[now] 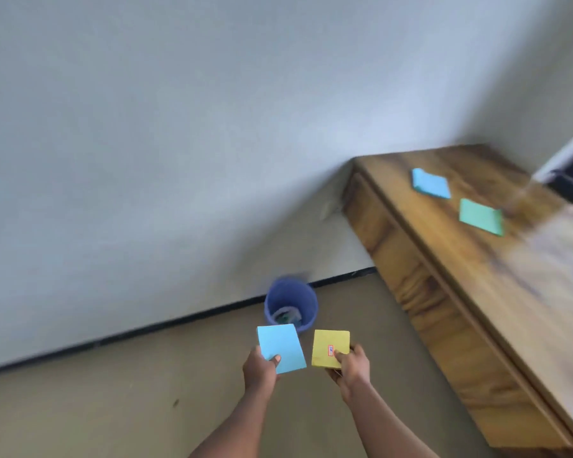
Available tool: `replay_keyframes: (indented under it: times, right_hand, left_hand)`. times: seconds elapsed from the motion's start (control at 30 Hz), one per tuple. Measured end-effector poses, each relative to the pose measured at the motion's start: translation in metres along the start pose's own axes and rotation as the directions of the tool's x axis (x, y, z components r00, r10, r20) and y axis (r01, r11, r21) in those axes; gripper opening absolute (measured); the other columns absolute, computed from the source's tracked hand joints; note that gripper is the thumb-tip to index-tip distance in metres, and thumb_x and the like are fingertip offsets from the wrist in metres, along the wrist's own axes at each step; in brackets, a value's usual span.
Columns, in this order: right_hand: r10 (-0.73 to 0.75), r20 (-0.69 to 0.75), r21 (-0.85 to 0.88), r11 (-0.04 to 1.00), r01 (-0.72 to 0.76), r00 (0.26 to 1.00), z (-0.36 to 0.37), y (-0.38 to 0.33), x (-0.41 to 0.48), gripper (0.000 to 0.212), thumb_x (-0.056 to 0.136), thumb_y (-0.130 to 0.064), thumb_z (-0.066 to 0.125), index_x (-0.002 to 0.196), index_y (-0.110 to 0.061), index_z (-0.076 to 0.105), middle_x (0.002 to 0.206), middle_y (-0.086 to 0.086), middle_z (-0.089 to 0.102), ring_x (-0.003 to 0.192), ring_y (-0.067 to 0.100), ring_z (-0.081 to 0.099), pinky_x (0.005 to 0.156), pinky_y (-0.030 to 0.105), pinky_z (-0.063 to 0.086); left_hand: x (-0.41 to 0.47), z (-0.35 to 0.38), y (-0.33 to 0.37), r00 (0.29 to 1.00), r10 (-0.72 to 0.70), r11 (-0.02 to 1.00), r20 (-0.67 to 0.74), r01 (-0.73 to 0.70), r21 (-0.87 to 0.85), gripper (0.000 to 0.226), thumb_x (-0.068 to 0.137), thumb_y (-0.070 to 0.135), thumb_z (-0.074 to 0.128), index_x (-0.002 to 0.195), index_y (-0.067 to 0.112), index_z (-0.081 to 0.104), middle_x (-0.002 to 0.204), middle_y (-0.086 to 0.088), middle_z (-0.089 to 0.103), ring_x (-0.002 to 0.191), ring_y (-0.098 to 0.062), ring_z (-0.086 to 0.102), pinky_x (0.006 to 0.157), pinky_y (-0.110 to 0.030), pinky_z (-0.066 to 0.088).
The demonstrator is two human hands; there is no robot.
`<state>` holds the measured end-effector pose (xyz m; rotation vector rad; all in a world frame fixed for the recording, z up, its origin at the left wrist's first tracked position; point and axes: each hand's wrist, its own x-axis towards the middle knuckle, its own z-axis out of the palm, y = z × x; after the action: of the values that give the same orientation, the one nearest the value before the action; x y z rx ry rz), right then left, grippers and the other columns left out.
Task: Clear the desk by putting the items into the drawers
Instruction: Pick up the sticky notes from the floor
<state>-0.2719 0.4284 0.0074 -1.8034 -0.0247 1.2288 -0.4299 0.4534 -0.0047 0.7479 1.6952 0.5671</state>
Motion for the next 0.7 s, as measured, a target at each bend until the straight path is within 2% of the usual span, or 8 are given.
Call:
replay_keyframes:
  times: [0.07, 0.17, 0.2, 0.27, 0.37, 0.5, 0.63, 0.7]
  right_hand:
    - [-0.078, -0.034, 0.039, 0.996, 0.079, 0.996, 0.000, -0.041, -0.001, 0.030, 0.093, 0.009, 0.043, 0.112, -0.012, 0.050, 0.086, 0.008, 0.062, 0.075, 0.023, 0.059, 0.061, 0.031, 0.051]
    - [-0.216, -0.144, 0.083, 0.970, 0.229, 0.966, -0.008, -0.098, 0.004, 0.031, 0.091, 0.006, 0.046, 0.114, -0.014, 0.051, 0.095, 0.009, 0.065, 0.075, 0.022, 0.060, 0.053, 0.027, 0.047]
    - [-0.260, -0.194, 0.098, 0.954, 0.282, 0.946, -0.013, -0.116, 0.006, 0.030, 0.091, 0.005, 0.048, 0.114, -0.014, 0.052, 0.098, 0.009, 0.065, 0.078, 0.022, 0.060, 0.054, 0.028, 0.047]
    - [-0.307, -0.302, 0.134, 0.924, 0.359, 0.902, -0.026, -0.147, 0.011, 0.031, 0.088, 0.001, 0.052, 0.116, -0.011, 0.053, 0.103, 0.007, 0.066, 0.089, 0.024, 0.063, 0.067, 0.037, 0.051]
    - [-0.334, -0.452, 0.176, 0.875, 0.450, 0.827, -0.057, -0.184, 0.013, 0.029, 0.088, -0.003, 0.054, 0.113, -0.016, 0.055, 0.104, 0.008, 0.067, 0.088, 0.027, 0.064, 0.064, 0.034, 0.049]
    - [-0.316, -0.635, 0.159, 0.839, 0.520, 0.705, -0.109, -0.217, 0.020, 0.039, 0.088, -0.003, 0.056, 0.125, -0.014, 0.054, 0.109, 0.007, 0.063, 0.094, 0.027, 0.061, 0.086, 0.042, 0.053]
    - [-0.182, -0.724, 0.270, 0.813, 0.517, 0.665, -0.159, -0.236, 0.042, 0.046, 0.087, 0.000, 0.056, 0.132, -0.011, 0.051, 0.117, 0.016, 0.061, 0.097, 0.033, 0.061, 0.082, 0.049, 0.056]
    - [-0.164, -0.752, 0.233, 0.841, 0.489, 0.639, -0.179, -0.245, 0.053, 0.044, 0.087, -0.002, 0.056, 0.130, -0.010, 0.053, 0.120, 0.017, 0.061, 0.103, 0.035, 0.060, 0.088, 0.048, 0.053]
  left_hand:
    - [0.009, 0.016, 0.041, 0.994, 0.095, 0.993, 0.062, -0.099, 0.062, 0.028, 0.088, 0.003, 0.060, 0.115, 0.002, 0.054, 0.114, -0.019, 0.061, 0.094, -0.033, 0.062, 0.073, -0.041, 0.059]
    - [0.017, 0.048, 0.112, 0.956, 0.228, 0.965, 0.182, -0.247, 0.084, 0.021, 0.089, 0.001, 0.059, 0.108, 0.003, 0.053, 0.109, -0.016, 0.060, 0.089, -0.030, 0.061, 0.049, -0.024, 0.053]
    - [0.020, 0.061, 0.133, 0.938, 0.265, 0.953, 0.222, -0.290, 0.090, 0.021, 0.089, 0.001, 0.059, 0.109, 0.002, 0.053, 0.108, -0.016, 0.060, 0.088, -0.031, 0.063, 0.047, -0.021, 0.050]
    - [0.019, 0.087, 0.172, 0.897, 0.323, 0.924, 0.302, -0.368, 0.106, 0.025, 0.088, 0.001, 0.061, 0.111, -0.002, 0.052, 0.110, -0.017, 0.061, 0.089, -0.033, 0.065, 0.053, -0.027, 0.055]
    - [0.010, 0.131, 0.219, 0.841, 0.363, 0.885, 0.402, -0.446, 0.133, 0.030, 0.087, 0.002, 0.063, 0.115, -0.002, 0.052, 0.119, -0.020, 0.059, 0.098, -0.035, 0.064, 0.073, -0.039, 0.059]
    - [-0.012, 0.191, 0.254, 0.758, 0.393, 0.827, 0.520, -0.538, 0.160, 0.033, 0.089, 0.002, 0.061, 0.120, 0.000, 0.051, 0.121, -0.015, 0.057, 0.098, -0.028, 0.062, 0.070, -0.028, 0.056]
    - [-0.031, 0.249, 0.277, 0.692, 0.387, 0.768, 0.609, -0.608, 0.202, 0.043, 0.088, 0.005, 0.063, 0.127, 0.004, 0.047, 0.127, -0.012, 0.057, 0.085, -0.021, 0.062, 0.075, -0.032, 0.058]
    - [-0.040, 0.277, 0.287, 0.669, 0.380, 0.705, 0.639, -0.657, 0.268, 0.049, 0.087, 0.006, 0.064, 0.132, 0.005, 0.044, 0.131, -0.012, 0.054, 0.099, -0.025, 0.063, 0.076, -0.032, 0.058]
